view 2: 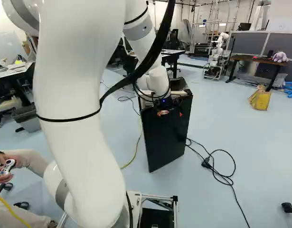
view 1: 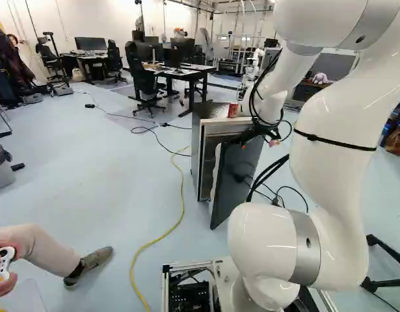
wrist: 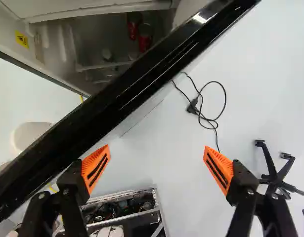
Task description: Grab a drink from the fridge
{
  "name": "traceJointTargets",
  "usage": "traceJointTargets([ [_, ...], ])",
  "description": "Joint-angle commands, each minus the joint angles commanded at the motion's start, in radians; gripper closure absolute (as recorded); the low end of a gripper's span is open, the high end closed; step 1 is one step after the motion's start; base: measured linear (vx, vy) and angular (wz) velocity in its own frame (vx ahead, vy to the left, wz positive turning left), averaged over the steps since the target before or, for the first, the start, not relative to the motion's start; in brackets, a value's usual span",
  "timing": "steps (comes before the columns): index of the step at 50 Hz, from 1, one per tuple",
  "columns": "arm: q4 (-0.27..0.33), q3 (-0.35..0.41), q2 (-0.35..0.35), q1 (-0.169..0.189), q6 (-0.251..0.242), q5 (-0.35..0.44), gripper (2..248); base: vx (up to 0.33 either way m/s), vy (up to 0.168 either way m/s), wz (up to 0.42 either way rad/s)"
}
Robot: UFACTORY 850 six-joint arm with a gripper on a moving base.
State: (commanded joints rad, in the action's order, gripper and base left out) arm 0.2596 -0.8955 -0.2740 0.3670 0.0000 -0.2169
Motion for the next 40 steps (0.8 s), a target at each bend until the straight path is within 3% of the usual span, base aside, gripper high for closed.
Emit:
traceJointTargets([
  [40, 0.000, -0.056, -0.045, -0.078, 0.000, 0.000, 3, 0.000, 0.000, 0.000],
])
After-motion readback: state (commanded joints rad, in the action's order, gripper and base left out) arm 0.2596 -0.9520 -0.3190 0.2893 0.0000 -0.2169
